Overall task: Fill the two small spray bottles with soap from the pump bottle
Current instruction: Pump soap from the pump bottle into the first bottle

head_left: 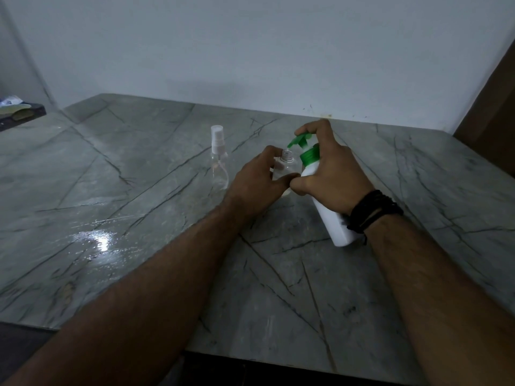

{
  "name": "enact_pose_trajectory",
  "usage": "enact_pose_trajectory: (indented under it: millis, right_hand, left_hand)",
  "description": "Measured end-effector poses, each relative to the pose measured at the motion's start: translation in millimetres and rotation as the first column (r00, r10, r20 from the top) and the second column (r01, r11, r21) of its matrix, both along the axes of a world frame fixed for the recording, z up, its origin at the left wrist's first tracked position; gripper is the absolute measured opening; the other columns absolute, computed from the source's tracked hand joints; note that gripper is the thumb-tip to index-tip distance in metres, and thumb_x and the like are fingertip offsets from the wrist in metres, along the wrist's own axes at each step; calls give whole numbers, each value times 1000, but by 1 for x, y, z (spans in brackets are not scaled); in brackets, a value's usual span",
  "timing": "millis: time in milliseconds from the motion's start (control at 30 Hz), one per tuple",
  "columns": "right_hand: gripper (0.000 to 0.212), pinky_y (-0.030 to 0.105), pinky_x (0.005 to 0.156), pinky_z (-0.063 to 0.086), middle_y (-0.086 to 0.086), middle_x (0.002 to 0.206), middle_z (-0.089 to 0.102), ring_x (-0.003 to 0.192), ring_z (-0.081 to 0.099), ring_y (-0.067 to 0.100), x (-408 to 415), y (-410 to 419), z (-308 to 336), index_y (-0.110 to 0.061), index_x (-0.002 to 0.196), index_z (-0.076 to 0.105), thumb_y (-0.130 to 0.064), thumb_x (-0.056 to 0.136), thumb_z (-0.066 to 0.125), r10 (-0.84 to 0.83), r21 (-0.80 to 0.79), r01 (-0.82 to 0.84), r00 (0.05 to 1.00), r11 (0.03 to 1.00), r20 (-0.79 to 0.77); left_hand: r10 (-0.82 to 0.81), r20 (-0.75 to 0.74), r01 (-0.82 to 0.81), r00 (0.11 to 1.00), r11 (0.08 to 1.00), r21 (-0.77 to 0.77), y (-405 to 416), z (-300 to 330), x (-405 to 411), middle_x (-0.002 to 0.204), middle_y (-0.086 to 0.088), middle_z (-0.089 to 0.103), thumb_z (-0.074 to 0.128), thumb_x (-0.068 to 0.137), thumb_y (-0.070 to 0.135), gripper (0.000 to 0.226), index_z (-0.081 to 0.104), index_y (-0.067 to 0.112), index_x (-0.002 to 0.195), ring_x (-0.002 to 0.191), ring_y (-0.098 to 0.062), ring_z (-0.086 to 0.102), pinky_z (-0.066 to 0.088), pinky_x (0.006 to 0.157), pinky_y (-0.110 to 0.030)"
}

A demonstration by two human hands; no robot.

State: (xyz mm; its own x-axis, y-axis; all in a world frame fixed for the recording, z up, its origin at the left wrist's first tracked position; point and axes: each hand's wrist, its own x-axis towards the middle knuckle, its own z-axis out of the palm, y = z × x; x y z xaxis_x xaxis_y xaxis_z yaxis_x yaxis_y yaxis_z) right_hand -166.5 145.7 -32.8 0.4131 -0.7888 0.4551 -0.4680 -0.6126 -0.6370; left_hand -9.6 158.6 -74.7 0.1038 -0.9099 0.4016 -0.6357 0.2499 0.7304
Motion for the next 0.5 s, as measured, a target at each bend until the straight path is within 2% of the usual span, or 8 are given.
enact_pose_trajectory:
  millis: [100, 333, 500]
  right_hand:
    - [73, 28, 66, 53, -4, 102, 62, 78, 64, 12, 1, -1, 0, -24, 121, 42, -10, 61, 81, -3, -1, 3, 1000, 1000, -11]
    - [78, 36, 71, 59, 0, 104, 66, 79, 66, 18, 0, 1, -2, -32, 125, 41, -24, 56, 76, -21, -11, 21, 1000, 1000, -3]
    - [72, 37, 71, 59, -4, 101, 64, 79, 65, 15, 0, 0, 0, -27, 119, 42, -16, 58, 79, -18, -8, 18, 1000, 1000, 2]
  left_hand:
    - [-2, 11, 2, 1000, 1000, 3, 0, 0, 1, 118, -1, 65, 70, 84, 43, 46, 51, 24, 121, 97, -15, 64, 57, 82, -39]
    - [-1, -5, 1, 1000, 1000, -3, 1, 1, 0, 117, 0, 65, 70, 84, 42, 45, 52, 23, 121, 97, -15, 63, 56, 83, -37]
    - [-2, 0, 2, 1000, 1000, -2, 2, 1, -1, 118, -1, 65, 70, 84, 43, 45, 51, 23, 120, 97, -16, 63, 56, 82, -38]
